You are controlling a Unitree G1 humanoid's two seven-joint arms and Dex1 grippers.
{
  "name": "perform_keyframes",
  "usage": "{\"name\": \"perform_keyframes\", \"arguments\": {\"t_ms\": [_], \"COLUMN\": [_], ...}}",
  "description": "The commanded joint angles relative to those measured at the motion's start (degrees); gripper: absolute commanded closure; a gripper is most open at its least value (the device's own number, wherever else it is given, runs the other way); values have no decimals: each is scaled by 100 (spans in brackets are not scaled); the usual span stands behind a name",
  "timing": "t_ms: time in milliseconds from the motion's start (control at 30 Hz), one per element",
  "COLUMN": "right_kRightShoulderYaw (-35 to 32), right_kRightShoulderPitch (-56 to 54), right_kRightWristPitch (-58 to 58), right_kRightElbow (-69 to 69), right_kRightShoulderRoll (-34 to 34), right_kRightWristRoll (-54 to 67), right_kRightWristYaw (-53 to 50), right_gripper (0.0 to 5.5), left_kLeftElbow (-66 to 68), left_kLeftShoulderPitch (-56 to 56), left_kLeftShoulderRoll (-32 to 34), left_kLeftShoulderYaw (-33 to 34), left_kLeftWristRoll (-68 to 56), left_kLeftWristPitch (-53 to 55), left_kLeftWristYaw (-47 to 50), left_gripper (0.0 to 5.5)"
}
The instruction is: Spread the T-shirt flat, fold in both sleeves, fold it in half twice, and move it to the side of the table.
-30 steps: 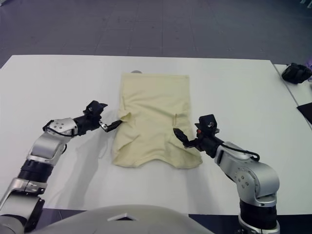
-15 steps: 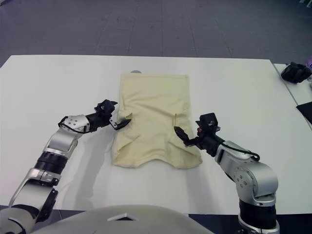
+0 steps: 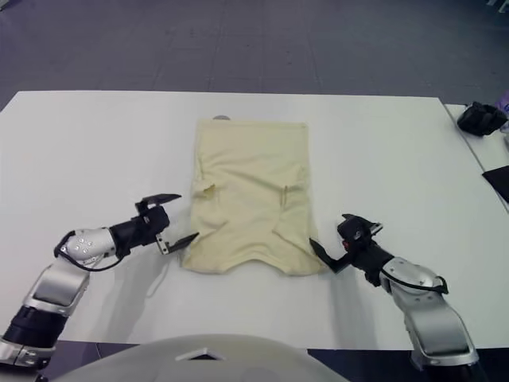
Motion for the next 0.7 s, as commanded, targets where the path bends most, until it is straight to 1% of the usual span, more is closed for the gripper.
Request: {"name": "perform_keyframes", "arguments": {"t_ms": [33,167,233,300,400,533,633,700], "right_kRightShoulderYaw": [338,388,341,284,134,-119,-547,-791], "right_kRightShoulderPitch": [247,329,326,342,122,-261,-305,-158], "right_kRightWristPitch": [-546,-1264,-1447,-1478,-1066,-566,-356,-579], "right_kRightElbow": [673,1073,1133,1040,449,-605,-1065,-998], "right_kRightShoulderRoll": [-204,-319,-273,-208,55,273,152,-118], "right_kRightWristRoll": [-872,-1418,-1412,-1362,-926,-374,-178,-327], "right_kRightWristYaw": [-142,-331,-324,-335,-331,-283,-176,41], "right_gripper": [10,10,10,10,10,10,10,10], "left_kLeftElbow": [161,236,425,782,1109,1081,736,383], "left_kLeftShoulderPitch": [567,875,869,649,229,-28,112,382], "left_kLeftShoulderRoll": [418,872,1065,1121,1034,913,1009,1194], "left_kLeftShoulderYaw": [-369,-363,-290,-253,-235,-214,-70,193], "left_kLeftWristRoll": [717,1293,1568,1701,1609,1299,744,431], "left_kLeftWristPitch": [-464,-1192,-1613,-1874,-2083,-2464,-2754,-2873], "left_kLeftWristYaw": [-69,149,368,561,679,677,478,404], "left_gripper": [13,13,13,13,13,13,13,13]}}
